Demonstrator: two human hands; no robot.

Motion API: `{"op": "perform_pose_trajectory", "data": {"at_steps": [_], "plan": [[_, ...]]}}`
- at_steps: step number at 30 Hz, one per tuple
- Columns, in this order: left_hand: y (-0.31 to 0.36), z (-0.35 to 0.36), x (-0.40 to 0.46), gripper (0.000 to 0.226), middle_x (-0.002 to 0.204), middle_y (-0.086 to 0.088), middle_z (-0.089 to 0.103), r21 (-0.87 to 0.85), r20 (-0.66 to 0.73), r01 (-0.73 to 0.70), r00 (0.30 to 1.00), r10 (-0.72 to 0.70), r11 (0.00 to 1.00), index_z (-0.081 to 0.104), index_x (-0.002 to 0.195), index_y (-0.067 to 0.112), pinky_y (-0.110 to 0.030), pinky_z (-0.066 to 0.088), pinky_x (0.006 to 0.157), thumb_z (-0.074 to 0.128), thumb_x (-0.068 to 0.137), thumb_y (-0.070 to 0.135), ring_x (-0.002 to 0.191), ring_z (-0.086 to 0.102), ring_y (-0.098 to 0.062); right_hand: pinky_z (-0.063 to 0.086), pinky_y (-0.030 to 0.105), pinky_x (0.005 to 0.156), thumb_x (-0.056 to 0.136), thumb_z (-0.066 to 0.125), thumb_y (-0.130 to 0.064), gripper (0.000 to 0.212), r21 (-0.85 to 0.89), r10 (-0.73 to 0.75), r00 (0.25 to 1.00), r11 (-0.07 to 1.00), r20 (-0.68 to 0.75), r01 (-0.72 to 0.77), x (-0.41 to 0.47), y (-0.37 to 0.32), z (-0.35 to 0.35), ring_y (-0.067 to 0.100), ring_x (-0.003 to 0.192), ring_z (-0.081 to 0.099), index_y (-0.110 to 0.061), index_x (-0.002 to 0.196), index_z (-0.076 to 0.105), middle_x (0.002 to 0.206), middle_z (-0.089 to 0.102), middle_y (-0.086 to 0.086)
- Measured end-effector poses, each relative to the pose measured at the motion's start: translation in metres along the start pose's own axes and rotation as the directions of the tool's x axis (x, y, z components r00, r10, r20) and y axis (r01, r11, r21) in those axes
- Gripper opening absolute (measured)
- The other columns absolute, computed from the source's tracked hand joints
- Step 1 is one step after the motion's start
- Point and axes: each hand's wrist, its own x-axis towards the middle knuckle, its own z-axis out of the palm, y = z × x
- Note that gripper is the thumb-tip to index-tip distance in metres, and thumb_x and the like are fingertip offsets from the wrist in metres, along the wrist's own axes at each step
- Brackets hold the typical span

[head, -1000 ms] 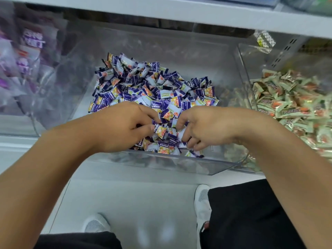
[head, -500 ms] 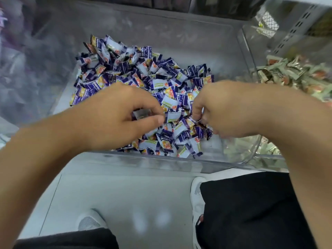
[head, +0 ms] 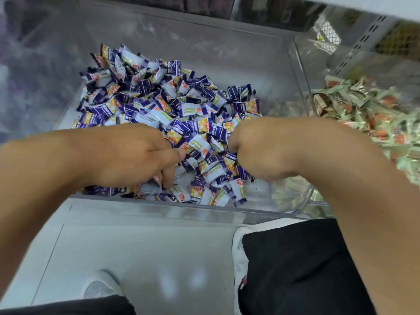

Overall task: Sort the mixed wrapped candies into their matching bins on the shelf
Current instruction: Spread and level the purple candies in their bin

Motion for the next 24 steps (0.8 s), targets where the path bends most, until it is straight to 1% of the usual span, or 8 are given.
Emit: {"op": "perform_pose_trajectory", "data": {"at_steps": [5, 8, 11, 13, 15, 17, 20, 24], "plan": [[-0.02, -0.014, -0.014, 0.066, 0.056, 0.005, 0.06, 0.03, -0.187, 0.162, 0.97, -0.154, 0.986, 0.077, 0.078, 0.028, -0.029, 0.043, 0.066, 0.026, 0.085, 0.069, 0.057, 0.059, -0.002, 0.029, 0.021, 0.044, 0.097, 0.041, -0.003, 0.023, 0.033, -0.145, 0.982, 0.989, 0.122, 0.142, -0.003, -0.013, 0.018, 0.016, 0.063, 0.04, -0.002, 0.109, 0.061, 0.083, 0.054, 0.006], [-0.023, -0.012, -0.021, 0.054, 0.043, 0.018, 0.055, -0.042, -0.229, 0.113, 0.966, -0.119, 0.993, 0.077, 0.075, 0.031, -0.027, 0.039, 0.058, 0.034, 0.093, 0.058, 0.042, 0.053, -0.001, 0.049, 0.032, 0.061, 0.095, 0.041, -0.003, 0.035, 0.169, -0.245, 0.958, 0.961, 0.147, 0.22, -0.004, -0.014, 0.02, 0.018, 0.078, 0.057, -0.011, 0.121, 0.064, 0.101, 0.067, 0.007], [-0.016, -0.006, -0.02, 0.06, 0.061, 0.012, 0.068, -0.045, -0.374, -0.073, 0.926, 0.051, 0.996, 0.075, 0.077, 0.029, -0.029, 0.047, 0.064, 0.031, 0.095, 0.063, 0.056, 0.062, -0.004, 0.056, 0.038, 0.086, 0.094, 0.041, -0.001, 0.049, 0.319, -0.233, 0.97, 0.926, 0.069, 0.2, -0.012, -0.011, 0.014, 0.016, 0.092, 0.063, -0.029, 0.129, 0.063, 0.108, 0.067, -0.006], [-0.011, -0.004, -0.013, 0.065, 0.073, 0.001, 0.07, 0.079, -0.499, -0.2, 0.84, 0.212, 0.977, 0.071, 0.085, 0.018, -0.038, 0.051, 0.07, 0.026, 0.094, 0.063, 0.072, 0.065, -0.017, 0.054, 0.037, 0.091, 0.092, 0.043, 0.002, 0.054, 0.367, -0.112, 0.983, 0.917, -0.146, 0.159, -0.013, -0.005, 0.006, 0.017, 0.101, 0.063, -0.031, 0.128, 0.064, 0.117, 0.065, -0.005], [-0.004, 0.002, -0.004, 0.068, 0.089, -0.005, 0.068, 0.142, -0.469, -0.28, 0.826, 0.313, 0.95, 0.067, 0.094, 0.009, -0.043, 0.049, 0.079, 0.021, 0.094, 0.06, 0.085, 0.063, -0.022, 0.052, 0.036, 0.093, 0.089, 0.042, 0.003, 0.053, 0.362, 0.045, 0.916, 0.926, -0.397, 0.111, -0.012, 0.003, -0.003, 0.022, 0.108, 0.061, -0.028, 0.125, 0.065, 0.125, 0.063, 0.001], [0.002, 0.011, 0.004, 0.069, 0.121, 0.004, 0.063, 0.185, -0.302, -0.284, 0.894, 0.329, 0.941, 0.067, 0.104, 0.014, -0.038, 0.044, 0.098, 0.016, 0.096, 0.06, 0.111, 0.056, -0.014, 0.051, 0.034, 0.09, 0.088, 0.042, 0.003, 0.049, 0.288, 0.1, 0.882, 0.957, -0.461, 0.042, -0.006, 0.009, -0.009, 0.026, 0.107, 0.06, -0.022, 0.123, 0.066, 0.12, 0.066, 0.004], [0.0, 0.016, 0.008, 0.067, 0.146, 0.019, 0.04, 0.27, -0.162, -0.192, 0.957, 0.241, 0.943, 0.067, 0.102, 0.027, -0.036, 0.031, 0.113, 0.01, 0.096, 0.062, 0.132, 0.038, -0.006, 0.05, 0.028, 0.091, 0.089, 0.039, 0.005, 0.056, 0.221, 0.02, 0.955, 0.974, -0.297, 0.048, 0.0, 0.007, -0.011, 0.023, 0.113, 0.058, -0.021, 0.135, 0.059, 0.132, 0.061, 0.004], [-0.011, 0.007, 0.008, 0.073, 0.114, 0.02, 0.056, 0.209, -0.16, -0.109, 0.977, 0.144, 0.972, 0.069, 0.108, 0.039, -0.036, 0.039, 0.105, 0.006, 0.089, 0.07, 0.113, 0.048, -0.004, 0.042, 0.006, 0.057, 0.1, 0.032, -0.001, 0.063, 0.115, -0.086, 0.996, 0.99, -0.007, 0.087, 0.003, -0.004, 0.0, 0.01, 0.089, 0.051, -0.025, 0.157, 0.022, 0.153, 0.04, 0.0]]}}
